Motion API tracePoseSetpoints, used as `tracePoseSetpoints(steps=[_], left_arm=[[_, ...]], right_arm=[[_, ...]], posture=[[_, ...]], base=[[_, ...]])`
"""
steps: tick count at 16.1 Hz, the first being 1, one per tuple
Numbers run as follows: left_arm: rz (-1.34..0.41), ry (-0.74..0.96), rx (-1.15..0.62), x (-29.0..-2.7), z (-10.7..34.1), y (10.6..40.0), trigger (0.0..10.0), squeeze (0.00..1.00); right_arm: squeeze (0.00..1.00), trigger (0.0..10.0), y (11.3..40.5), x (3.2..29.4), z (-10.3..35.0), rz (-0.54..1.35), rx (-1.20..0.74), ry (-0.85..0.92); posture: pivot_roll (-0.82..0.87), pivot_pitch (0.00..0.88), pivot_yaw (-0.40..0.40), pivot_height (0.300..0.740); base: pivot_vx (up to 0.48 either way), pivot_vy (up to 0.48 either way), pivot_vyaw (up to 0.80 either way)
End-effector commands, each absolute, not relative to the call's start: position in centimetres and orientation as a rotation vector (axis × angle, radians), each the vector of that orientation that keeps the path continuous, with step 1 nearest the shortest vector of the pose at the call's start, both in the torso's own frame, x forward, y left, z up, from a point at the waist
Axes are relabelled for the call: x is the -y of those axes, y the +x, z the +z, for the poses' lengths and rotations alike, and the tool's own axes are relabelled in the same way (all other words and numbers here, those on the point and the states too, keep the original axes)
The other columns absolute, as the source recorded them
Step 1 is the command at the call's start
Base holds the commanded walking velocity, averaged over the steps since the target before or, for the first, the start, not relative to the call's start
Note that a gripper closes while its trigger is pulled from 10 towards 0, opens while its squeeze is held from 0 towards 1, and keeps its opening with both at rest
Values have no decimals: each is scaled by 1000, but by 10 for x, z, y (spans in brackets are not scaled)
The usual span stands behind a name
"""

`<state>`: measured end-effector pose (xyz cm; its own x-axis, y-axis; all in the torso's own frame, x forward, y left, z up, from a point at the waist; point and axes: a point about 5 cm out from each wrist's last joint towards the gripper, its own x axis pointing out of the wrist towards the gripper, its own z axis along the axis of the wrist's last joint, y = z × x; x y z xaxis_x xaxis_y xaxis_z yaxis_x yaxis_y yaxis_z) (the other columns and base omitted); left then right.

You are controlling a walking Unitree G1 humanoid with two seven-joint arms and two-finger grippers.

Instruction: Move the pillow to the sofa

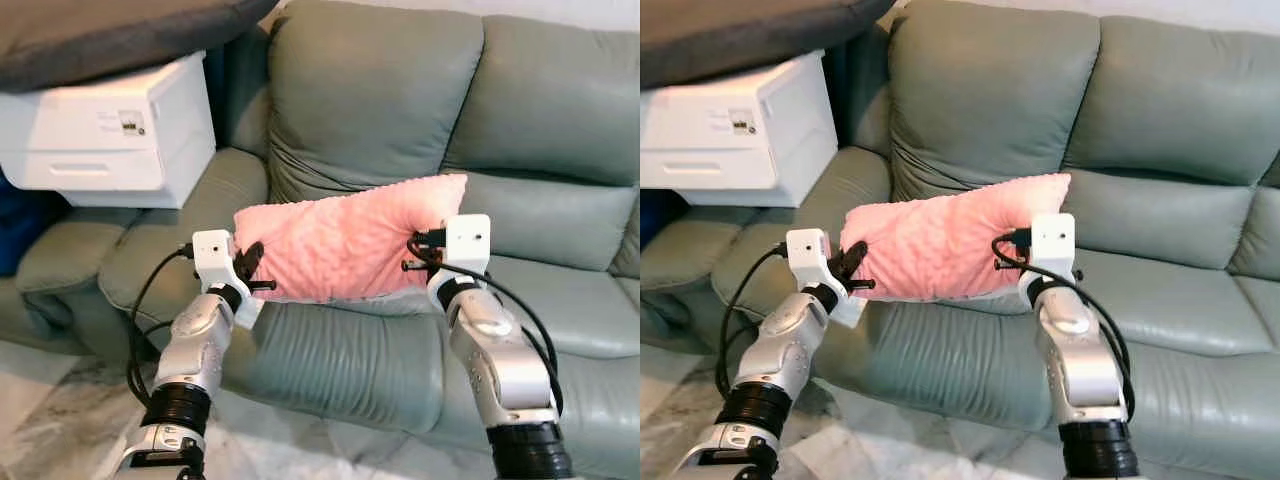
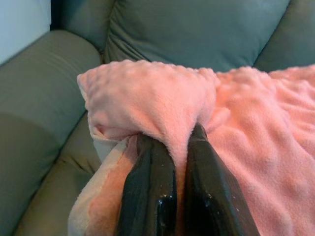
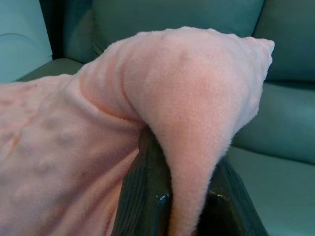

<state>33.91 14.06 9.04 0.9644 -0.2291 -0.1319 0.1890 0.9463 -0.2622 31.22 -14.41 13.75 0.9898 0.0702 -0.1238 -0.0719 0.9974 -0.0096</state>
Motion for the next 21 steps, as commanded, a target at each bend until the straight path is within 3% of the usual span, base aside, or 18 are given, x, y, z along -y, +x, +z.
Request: tracePoseSetpoints(steps=[1, 5, 16, 21], left_arm=[[-251, -227, -137, -138, 101, 344, 10000, 0], [-267, -221, -137, -138, 106, 349, 10000, 0], [-293, -216, -137, -133, 107, 350, 10000, 0], [-346, -176, -102, -122, 110, 348, 10000, 0]], right_arm=[[0, 10000, 311, 148, 140, 41, -104, -1], [0, 10000, 308, 148, 138, 25, -103, 8], [0, 10000, 309, 150, 140, 11, -83, 4], [0, 10000, 309, 152, 139, -6, -91, -6]], posture=[[-178, 0, 30, 740], [-191, 0, 49, 740], [-197, 0, 61, 740], [-198, 0, 62, 740]], base=[[0, 0, -525], [0, 0, -788], [0, 437, 0], [0, 0, 0]])
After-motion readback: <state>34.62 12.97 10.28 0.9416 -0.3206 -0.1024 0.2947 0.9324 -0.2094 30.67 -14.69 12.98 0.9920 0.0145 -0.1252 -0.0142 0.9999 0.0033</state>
